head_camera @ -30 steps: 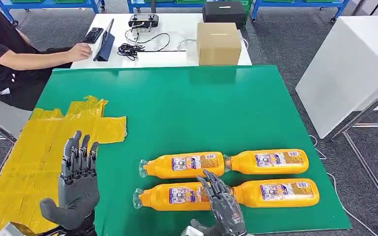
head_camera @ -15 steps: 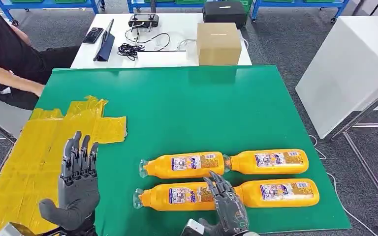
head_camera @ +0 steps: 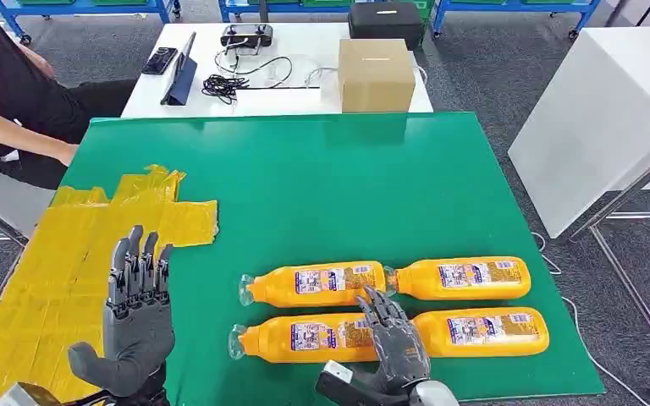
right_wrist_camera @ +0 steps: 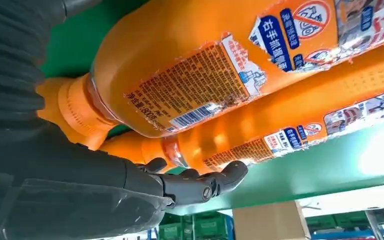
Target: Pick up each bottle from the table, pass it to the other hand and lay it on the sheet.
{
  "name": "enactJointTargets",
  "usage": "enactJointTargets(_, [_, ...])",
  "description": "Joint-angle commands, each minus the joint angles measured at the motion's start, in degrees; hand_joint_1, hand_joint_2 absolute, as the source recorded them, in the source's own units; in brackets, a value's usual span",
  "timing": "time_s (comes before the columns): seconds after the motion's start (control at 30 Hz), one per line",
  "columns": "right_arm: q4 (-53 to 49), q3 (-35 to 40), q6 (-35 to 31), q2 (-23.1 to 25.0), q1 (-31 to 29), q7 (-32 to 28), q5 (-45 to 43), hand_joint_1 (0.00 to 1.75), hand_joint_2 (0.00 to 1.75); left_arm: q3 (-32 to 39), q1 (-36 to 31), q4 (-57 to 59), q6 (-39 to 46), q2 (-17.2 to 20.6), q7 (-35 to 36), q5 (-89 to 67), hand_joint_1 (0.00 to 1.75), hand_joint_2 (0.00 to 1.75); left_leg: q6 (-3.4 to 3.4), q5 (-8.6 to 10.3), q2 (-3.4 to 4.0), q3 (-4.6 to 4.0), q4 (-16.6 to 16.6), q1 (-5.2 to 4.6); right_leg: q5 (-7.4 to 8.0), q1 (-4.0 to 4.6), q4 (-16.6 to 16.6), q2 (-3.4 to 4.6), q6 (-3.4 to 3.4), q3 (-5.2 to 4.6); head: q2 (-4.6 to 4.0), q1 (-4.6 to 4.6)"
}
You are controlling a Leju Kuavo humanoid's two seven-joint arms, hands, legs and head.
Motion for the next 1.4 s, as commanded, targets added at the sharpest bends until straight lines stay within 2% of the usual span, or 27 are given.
enactJointTargets(0.03, [8.20,-2.73,5.68,1.44,-5.24,-1.82,-0.93,0.00,1.75,-0.39,-2.04,2.21,-1.39,0.08,0.13,0.91,0.00,0.00,-0.06,0.04,0.12,-0.02,-0.05,0.03,0.08,0.03,-0.06,0.09,-0.01,-0.04,0.00,0.00])
enactJointTargets(0.3, [15.81,-3.19,13.22,3.48,-11.32,-6.01,-0.91,0.00,1.75,-0.66,-2.85,3.86,-1.93,-0.03,0.13,1.12,0.00,0.00,-0.10,0.13,0.21,-0.06,-0.11,0.05,0.18,0.05,-0.12,0.16,-0.02,-0.10,0.00,0.00])
enactJointTargets(0.4, [18.02,0.52,19.46,1.48,-13.57,-6.72,-4.03,0.00,1.75,-0.57,-3.13,4.29,-1.88,0.15,0.13,1.47,0.00,0.00,-0.06,0.11,0.17,0.03,-0.10,0.04,0.16,0.04,-0.11,0.14,0.03,-0.01,0.00,0.00])
enactJointTargets(0.5, [18.90,4.01,22.54,-0.61,-15.26,-7.91,-6.94,0.00,1.75,-0.47,-3.45,4.66,-1.96,0.32,0.13,1.85,0.00,0.00,-0.05,0.13,0.14,0.03,-0.09,0.04,0.16,0.04,-0.12,0.11,0.04,0.00,0.00,0.02])
enactJointTargets(0.53, [19.05,4.51,23.12,-0.87,-15.67,-8.37,-7.82,0.94,1.75,-0.48,-3.52,4.69,-1.93,0.33,0.13,1.87,0.00,0.00,-0.06,0.14,0.14,0.01,-0.09,0.05,0.17,0.05,-0.12,0.11,0.04,-0.02,0.00,0.00])
enactJointTargets(0.57, [19.07,5.62,23.37,-1.47,-16.41,-8.24,-9.17,1.73,1.75,-0.60,-3.58,4.70,-1.80,0.38,0.13,1.92,0.00,0.00,-0.03,0.08,0.17,0.18,-0.07,0.05,0.12,0.04,-0.11,0.11,0.04,0.12,0.00,0.00])
enactJointTargets(0.7, [18.56,7.10,24.72,-2.96,-17.40,-8.79,-12.59,1.75,1.75,-1.20,-3.67,4.72,-1.26,0.58,0.13,2.14,0.00,0.00,-0.06,0.12,0.28,0.37,-0.08,0.06,0.19,0.05,-0.13,0.15,0.02,-0.24,0.00,0.00])
enactJointTargets(0.73, [18.54,7.18,24.75,-3.04,-17.39,-8.80,-12.67,1.75,1.75,-1.24,-3.65,4.76,-1.26,0.55,0.13,2.24,0.00,0.00,-0.10,0.22,0.25,0.20,-0.09,0.07,0.27,0.07,-0.14,0.12,0.01,-0.40,0.00,0.02])
enactJointTargets(0.97, [17.81,9.02,25.17,-5.75,-17.44,-8.56,-17.25,1.75,1.75,-2.15,-4.21,5.51,-0.14,1.08,0.13,3.49,0.00,0.00,-0.04,0.13,0.16,0.46,-0.08,0.04,0.21,0.05,-0.13,0.04,-0.13,-0.17,0.00,0.02])
enactJointTargets(1.03, [16.79,6.39,21.93,-4.59,-15.62,-8.53,-19.91,1.75,1.75,-2.23,-4.14,6.05,0.18,1.19,0.13,4.50,0.00,0.00,-0.05,0.21,0.03,0.39,-0.13,0.05,0.24,0.05,-0.20,-0.07,-0.12,-0.18,0.00,0.00])
enactJointTargets(1.07, [14.68,3.90,18.20,-3.28,-13.42,-9.18,-21.69,1.75,1.75,-2.36,-4.02,6.52,0.29,1.38,0.38,5.73,0.00,0.00,-0.05,0.16,0.02,0.48,-0.11,0.06,0.20,0.07,-0.19,-0.07,-0.13,-0.09,0.00,0.00])
enactJointTargets(1.17, [5.66,-2.55,8.56,1.07,-5.80,-15.27,-26.32,1.75,1.75,-1.51,-3.31,8.49,1.99,0.85,5.81,11.62,0.00,0.00,-0.06,0.13,-0.01,0.50,-0.10,0.07,0.16,0.07,-0.18,-0.10,-0.14,-0.07,0.00,0.00])
enactJointTargets(1.3, [3.22,-2.04,7.91,0.10,-3.88,-14.94,-26.08,1.75,1.75,-1.32,-2.83,10.03,1.59,1.60,4.60,12.37,0.00,0.00,-0.11,0.15,-0.11,0.24,-0.11,0.05,0.18,0.06,-0.15,-0.13,-0.16,-0.24,0.00,0.02])
enactJointTargets(1.33, [2.45,-3.97,4.60,2.08,-3.04,-18.97,-28.78,1.75,1.75,-0.90,-2.82,10.49,1.56,1.13,6.95,15.36,0.00,0.00,-0.09,0.13,0.10,-0.05,-0.05,0.03,0.21,0.04,-0.02,0.08,-0.16,-0.18,0.00,0.00])
enactJointTargets(1.4, [-1.63,-5.07,-0.51,4.18,-0.76,-23.89,-31.82,1.75,1.75,-0.71,-2.19,11.44,3.12,1.29,9.04,17.37,0.00,0.00,-0.07,0.15,0.10,-0.07,-0.04,0.05,0.26,0.07,-0.04,0.10,-0.01,-0.07,0.00,0.00])
